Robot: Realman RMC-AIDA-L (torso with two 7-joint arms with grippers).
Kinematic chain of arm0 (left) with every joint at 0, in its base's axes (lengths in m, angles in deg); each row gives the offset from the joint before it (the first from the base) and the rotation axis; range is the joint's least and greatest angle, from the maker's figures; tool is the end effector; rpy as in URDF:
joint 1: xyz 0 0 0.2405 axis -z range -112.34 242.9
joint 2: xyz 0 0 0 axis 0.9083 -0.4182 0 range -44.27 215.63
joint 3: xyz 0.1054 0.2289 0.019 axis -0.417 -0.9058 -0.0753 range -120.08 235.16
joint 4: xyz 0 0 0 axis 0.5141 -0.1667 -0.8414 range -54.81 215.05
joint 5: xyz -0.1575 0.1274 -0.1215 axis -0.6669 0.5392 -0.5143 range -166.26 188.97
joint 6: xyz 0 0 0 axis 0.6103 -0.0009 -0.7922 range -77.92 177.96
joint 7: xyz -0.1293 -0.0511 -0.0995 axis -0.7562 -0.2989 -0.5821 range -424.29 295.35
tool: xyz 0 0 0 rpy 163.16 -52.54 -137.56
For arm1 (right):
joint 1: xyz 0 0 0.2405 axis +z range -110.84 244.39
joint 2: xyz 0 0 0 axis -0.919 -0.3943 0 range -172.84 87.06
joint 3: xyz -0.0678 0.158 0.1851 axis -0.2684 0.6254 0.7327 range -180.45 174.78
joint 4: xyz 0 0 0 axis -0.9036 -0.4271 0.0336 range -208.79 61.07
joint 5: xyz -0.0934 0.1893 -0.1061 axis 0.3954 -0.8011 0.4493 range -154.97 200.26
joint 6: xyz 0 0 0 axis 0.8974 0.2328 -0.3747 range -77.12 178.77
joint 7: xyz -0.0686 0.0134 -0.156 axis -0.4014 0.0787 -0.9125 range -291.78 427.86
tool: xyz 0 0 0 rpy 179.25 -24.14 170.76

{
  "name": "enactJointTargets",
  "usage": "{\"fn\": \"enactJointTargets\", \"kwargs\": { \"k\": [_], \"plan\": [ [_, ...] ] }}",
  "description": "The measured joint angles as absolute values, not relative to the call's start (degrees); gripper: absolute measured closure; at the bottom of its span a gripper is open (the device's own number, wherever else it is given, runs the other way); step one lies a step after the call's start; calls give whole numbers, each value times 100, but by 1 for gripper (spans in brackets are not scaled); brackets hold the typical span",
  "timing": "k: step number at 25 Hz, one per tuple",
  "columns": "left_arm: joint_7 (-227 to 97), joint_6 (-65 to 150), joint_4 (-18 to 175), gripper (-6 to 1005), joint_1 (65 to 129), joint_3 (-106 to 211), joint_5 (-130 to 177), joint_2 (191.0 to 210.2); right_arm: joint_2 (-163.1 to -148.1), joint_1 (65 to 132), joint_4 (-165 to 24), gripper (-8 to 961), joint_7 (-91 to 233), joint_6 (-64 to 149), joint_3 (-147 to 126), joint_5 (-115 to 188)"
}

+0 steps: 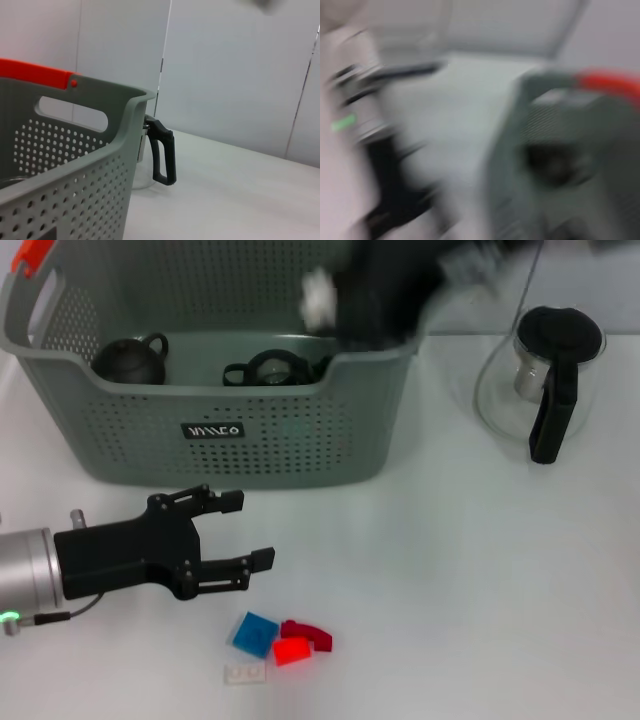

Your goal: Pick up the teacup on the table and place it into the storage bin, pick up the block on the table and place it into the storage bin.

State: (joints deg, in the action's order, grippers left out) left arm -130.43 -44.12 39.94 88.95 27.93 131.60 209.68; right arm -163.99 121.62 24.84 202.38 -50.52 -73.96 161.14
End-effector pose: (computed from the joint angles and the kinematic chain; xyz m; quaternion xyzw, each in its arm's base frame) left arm -0.2946 0.3115 -0.0310 -0.9353 -0.1789 -0.2566 0.1654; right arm -0.0385 0.3680 0.0324 -0.9844 -0.0274 -0.0425 0.1683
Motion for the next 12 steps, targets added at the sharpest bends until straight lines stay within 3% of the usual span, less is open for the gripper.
{"fn": "enactJointTargets", "kwargs": {
  "k": [7, 12],
  "plan": [
    [-13039, -4423, 4012, 151, 8920, 2798, 13158, 20969, -16330, 12578, 117, 472, 19722, -1776, -7665, 16350],
    [-13038, -4453, 4013, 151, 8926, 2806, 13141, 20969, -16299, 13003, -1777, 465, 19031, -803, -7417, 16350]
  ]
}}
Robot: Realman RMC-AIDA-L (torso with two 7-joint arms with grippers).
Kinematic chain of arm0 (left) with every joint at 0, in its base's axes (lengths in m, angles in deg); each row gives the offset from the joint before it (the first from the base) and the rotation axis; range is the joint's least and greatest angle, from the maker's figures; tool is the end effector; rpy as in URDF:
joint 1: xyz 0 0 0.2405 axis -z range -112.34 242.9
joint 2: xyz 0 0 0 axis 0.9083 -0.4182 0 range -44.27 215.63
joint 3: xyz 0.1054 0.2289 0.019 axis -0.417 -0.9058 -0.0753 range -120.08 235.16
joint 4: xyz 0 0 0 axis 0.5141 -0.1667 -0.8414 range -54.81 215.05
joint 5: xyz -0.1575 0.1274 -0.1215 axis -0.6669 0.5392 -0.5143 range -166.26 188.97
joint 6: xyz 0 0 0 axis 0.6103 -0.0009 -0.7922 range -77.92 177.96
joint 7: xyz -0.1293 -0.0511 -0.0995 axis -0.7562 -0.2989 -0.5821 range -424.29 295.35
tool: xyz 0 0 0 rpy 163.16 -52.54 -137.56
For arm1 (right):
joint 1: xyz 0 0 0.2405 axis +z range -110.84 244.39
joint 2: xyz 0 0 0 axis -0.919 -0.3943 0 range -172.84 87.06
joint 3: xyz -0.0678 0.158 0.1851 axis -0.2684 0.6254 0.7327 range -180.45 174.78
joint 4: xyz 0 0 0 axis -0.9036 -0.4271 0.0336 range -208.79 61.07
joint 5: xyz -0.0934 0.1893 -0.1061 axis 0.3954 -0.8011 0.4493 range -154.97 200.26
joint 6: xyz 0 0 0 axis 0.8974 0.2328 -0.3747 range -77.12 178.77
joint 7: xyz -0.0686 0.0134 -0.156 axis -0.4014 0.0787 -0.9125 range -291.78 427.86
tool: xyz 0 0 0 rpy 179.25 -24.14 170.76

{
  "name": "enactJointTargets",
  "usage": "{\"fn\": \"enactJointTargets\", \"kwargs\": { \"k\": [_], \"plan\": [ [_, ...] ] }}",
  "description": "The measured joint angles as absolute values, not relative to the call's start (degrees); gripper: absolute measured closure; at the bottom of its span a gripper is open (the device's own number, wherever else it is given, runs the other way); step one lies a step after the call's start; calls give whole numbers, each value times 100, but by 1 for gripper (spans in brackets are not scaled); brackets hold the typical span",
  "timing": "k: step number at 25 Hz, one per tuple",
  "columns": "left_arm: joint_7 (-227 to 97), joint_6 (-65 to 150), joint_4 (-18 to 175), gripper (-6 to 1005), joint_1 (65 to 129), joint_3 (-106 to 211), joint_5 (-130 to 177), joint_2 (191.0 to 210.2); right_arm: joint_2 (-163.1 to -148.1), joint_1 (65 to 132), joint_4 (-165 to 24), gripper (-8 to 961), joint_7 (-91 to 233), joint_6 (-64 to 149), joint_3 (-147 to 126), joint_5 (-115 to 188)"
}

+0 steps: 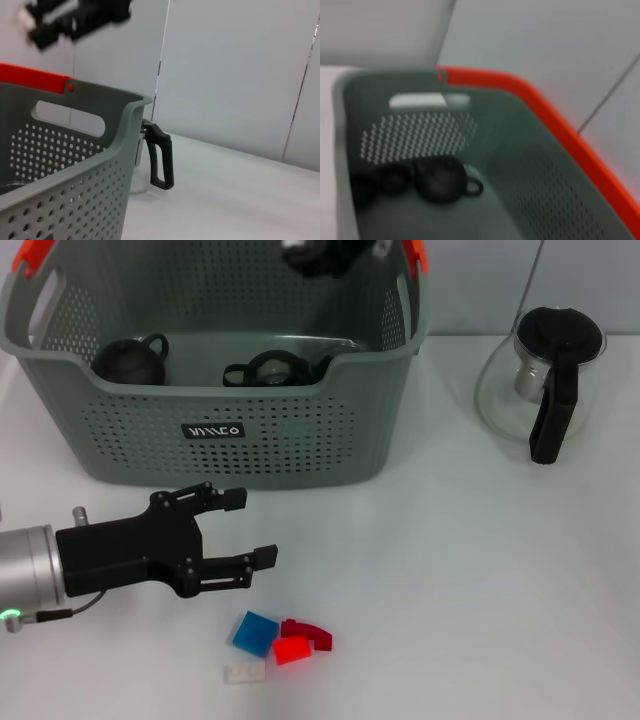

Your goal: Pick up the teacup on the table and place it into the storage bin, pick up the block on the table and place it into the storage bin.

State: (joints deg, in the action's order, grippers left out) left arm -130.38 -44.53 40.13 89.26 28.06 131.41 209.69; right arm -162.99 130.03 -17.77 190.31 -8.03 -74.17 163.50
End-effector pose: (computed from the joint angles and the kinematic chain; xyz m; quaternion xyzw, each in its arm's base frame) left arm -0.2919 0.3122 -0.0311 -0.9349 -0.1762 -0.2614 0.1628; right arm 0.0000 0.4994 -0.0430 -0.9609 0.0187 -0.0006 0.2762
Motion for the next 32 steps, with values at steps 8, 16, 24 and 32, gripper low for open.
{"fn": "enactJointTargets", "kwargs": {
  "k": [8, 16, 24, 32],
  "plan": [
    [-13062, -4465, 3990, 151, 8928, 2818, 13142, 20962, -16302, 12763, -1726, 369, 18840, -693, -7332, 16282],
    [-13074, -4755, 3912, 152, 8927, 2823, 13107, 20957, -16295, 11139, 1047, 59, 18501, -2697, -7110, 14471],
    [-13099, -5464, 3700, 153, 9004, 2783, 13167, 20883, -16296, 9521, 1987, 7, 17698, -5483, -6089, 12669],
    [-14050, -5589, 2365, 154, 9233, 1665, 14080, 20932, -16274, 8888, 1012, 6, 17258, -6180, -5757, 13241]
  ]
}}
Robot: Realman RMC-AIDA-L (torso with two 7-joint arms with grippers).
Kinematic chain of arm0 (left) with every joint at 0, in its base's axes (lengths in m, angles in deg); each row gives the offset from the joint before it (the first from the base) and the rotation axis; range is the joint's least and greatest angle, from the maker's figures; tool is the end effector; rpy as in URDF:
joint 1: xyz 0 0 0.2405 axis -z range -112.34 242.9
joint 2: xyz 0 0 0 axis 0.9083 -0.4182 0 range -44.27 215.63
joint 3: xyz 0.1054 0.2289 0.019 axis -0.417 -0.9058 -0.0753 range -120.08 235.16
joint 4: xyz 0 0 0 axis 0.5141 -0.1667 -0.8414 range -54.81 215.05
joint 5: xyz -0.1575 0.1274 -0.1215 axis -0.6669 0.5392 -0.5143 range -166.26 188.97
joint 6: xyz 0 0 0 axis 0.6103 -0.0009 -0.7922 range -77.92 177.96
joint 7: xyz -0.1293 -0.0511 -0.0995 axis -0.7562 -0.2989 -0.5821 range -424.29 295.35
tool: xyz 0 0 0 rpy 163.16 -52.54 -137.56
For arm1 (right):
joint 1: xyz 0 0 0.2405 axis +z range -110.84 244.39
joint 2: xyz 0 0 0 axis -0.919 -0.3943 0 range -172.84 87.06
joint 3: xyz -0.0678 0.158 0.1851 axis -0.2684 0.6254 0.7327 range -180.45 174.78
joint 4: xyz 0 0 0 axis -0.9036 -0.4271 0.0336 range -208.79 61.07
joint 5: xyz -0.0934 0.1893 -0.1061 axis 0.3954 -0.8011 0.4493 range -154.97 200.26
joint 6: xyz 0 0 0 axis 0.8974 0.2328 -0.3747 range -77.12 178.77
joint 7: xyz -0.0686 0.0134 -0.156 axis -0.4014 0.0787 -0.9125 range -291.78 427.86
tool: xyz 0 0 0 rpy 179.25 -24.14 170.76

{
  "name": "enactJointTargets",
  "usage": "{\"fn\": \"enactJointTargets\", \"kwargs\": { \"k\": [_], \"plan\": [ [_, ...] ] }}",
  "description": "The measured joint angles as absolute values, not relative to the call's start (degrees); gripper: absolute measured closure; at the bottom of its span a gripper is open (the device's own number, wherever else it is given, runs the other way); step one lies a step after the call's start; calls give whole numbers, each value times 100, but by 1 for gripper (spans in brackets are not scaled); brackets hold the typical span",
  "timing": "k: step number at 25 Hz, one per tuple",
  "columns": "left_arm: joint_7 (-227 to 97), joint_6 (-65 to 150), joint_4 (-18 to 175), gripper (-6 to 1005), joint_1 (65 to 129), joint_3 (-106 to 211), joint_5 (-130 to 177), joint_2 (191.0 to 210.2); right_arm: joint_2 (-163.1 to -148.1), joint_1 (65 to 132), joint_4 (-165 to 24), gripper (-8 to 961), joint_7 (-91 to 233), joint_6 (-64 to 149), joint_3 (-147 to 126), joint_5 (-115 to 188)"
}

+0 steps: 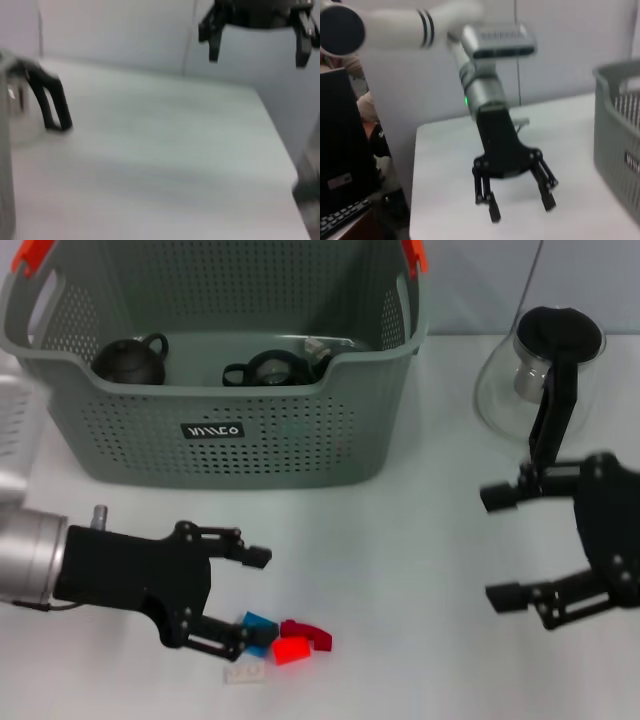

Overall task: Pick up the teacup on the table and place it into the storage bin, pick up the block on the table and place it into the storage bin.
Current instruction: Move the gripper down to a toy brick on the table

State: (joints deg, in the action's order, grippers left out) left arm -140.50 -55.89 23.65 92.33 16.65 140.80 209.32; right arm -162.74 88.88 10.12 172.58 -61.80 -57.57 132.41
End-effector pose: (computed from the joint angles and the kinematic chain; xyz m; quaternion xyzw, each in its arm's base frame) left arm -0.2524 0.3102 -0.0118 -0.9853 -0.0935 -0.1405 0.0248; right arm 0.1652 0.3041 0.0563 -0.9857 0.0847 0.1444 0.0186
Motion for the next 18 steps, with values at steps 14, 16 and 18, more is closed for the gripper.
{"fn": "enactJointTargets", "kwargs": {
  "k": [14, 16, 18],
  "plan": [
    [-17172, -5652, -25, 155, 9412, -1564, 15588, 21046, -16210, 9362, -663, 7, 16891, -5813, -5515, 13758],
    [-17463, -5632, -171, 156, 9368, -1749, 15659, 21046, -16189, 9431, -791, 7, 16869, -5767, -5489, 13781],
    [-17764, -5628, -295, 156, 9326, -1913, 15700, 21047, -16178, 9475, -890, 6, 16861, -5699, -5484, 13793]
  ]
}}
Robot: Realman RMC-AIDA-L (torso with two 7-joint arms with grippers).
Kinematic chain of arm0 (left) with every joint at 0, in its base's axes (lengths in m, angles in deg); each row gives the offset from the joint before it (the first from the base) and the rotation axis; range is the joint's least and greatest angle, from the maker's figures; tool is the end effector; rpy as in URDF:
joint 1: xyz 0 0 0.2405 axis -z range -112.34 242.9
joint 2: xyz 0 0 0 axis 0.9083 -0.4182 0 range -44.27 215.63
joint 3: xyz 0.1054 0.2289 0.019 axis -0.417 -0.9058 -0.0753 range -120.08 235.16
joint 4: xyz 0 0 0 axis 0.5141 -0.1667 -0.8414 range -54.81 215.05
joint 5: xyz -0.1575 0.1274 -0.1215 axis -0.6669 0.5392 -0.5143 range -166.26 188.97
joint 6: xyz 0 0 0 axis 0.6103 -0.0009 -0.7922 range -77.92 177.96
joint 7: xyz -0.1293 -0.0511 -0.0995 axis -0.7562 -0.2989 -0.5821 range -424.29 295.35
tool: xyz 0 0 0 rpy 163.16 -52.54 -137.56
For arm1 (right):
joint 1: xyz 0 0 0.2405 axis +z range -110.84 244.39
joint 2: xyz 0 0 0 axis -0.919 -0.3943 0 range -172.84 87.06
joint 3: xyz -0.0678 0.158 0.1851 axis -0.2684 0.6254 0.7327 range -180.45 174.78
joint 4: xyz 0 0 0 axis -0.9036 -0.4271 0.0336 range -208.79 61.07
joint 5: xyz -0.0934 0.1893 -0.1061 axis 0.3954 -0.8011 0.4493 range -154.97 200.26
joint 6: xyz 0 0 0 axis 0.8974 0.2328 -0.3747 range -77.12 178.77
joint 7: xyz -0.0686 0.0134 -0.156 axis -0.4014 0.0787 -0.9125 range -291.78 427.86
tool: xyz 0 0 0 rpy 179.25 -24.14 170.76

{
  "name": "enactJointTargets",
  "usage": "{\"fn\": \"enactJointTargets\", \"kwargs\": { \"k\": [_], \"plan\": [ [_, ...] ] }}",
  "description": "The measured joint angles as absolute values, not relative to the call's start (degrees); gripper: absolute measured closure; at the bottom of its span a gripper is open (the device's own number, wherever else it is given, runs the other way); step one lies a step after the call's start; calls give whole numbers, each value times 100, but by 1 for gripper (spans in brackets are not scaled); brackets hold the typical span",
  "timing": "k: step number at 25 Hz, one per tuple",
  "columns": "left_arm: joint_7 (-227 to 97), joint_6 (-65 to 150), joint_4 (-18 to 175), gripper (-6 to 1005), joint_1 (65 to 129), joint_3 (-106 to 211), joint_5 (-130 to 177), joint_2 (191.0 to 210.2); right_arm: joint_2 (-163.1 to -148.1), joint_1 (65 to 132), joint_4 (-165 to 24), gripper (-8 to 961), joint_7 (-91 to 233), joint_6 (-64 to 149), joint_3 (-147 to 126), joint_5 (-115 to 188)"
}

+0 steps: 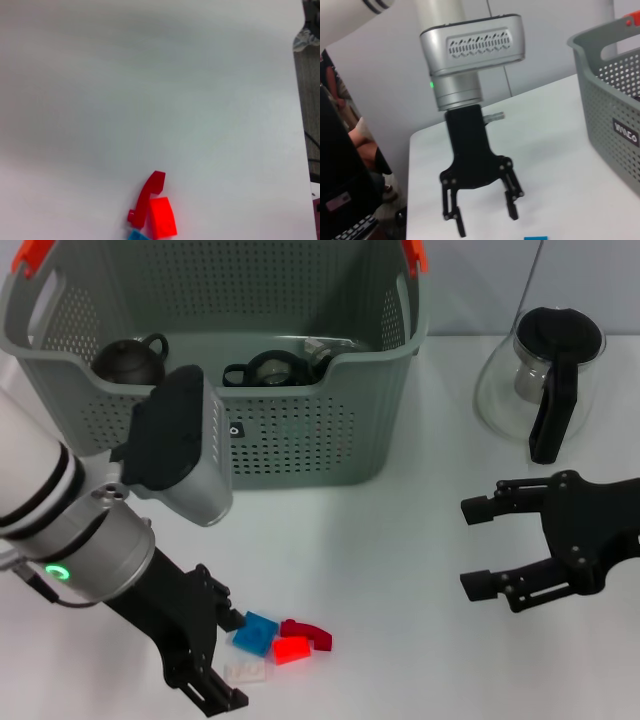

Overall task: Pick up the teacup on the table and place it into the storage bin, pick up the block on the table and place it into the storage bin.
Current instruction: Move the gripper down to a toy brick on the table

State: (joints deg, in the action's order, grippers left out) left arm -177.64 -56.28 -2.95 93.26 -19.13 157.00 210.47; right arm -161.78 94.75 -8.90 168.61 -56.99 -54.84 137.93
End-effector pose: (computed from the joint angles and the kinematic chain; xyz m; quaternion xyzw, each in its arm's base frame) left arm -0.1839 0.3098 -0.0351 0.9773 0.1067 -0.1813 0.0239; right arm 0.1976 0.3299 0.0228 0.9744 -0.1623 -0.1554 0.0068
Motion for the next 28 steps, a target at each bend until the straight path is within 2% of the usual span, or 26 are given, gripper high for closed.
{"fn": "enactJointTargets", "kwargs": {
  "k": [6, 12, 18, 28],
  "plan": [
    [-18441, -5495, -269, 155, 9269, -2550, 15976, 21049, -16166, 9541, -1057, 6, 16784, -5556, -5520, 13801],
    [-18840, -5178, -108, 166, 9268, -2909, 16079, 21048, -16235, 9631, -1205, 7, 16635, -5468, -5549, 13993],
    [-19004, -4846, 108, 180, 9251, -3131, 16133, 21048, -16242, 9799, -1499, 7, 16561, -5347, -5557, 14163],
    [-19016, -4478, 365, 233, 9268, -3280, 16177, 21048, -16242, 9825, -1512, 6, 16544, -5293, -5551, 14165]
  ]
}}
